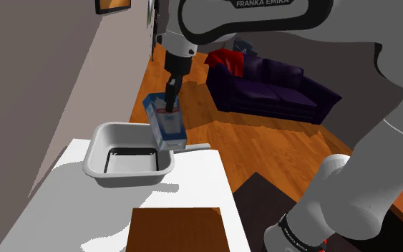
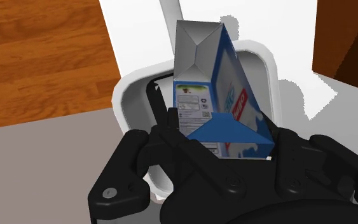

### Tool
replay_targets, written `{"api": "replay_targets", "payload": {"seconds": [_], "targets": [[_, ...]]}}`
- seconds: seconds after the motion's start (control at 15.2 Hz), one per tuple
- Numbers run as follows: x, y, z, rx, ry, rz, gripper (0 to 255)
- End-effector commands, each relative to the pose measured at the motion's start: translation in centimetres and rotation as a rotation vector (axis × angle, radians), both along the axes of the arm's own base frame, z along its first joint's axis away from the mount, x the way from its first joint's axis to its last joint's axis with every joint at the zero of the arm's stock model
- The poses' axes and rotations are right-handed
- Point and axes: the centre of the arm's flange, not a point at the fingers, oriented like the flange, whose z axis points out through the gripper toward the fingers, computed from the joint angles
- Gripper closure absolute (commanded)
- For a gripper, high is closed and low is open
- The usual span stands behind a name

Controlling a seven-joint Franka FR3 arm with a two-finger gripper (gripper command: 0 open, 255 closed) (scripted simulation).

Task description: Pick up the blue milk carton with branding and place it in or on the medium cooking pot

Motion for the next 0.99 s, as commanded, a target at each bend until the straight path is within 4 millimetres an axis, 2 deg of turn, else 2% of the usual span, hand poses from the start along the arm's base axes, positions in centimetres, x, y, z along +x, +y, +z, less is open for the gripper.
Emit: {"api": "replay_targets", "payload": {"seconds": [0.0, 0.13, 0.59, 0.66, 0.92], "targets": [[0.08, -0.06, -0.96, 0.001, -0.002, 0.0, 255], [0.08, -0.06, -1.61, 0.001, -0.002, 0.0, 255], [0.08, -0.06, -1.61, 0.001, -0.002, 0.0, 255], [0.12, 0.08, -1.72, 0.001, -0.002, 0.0, 0], [0.14, 0.19, -1.65, 0.001, -0.002, 0.0, 0]]}}
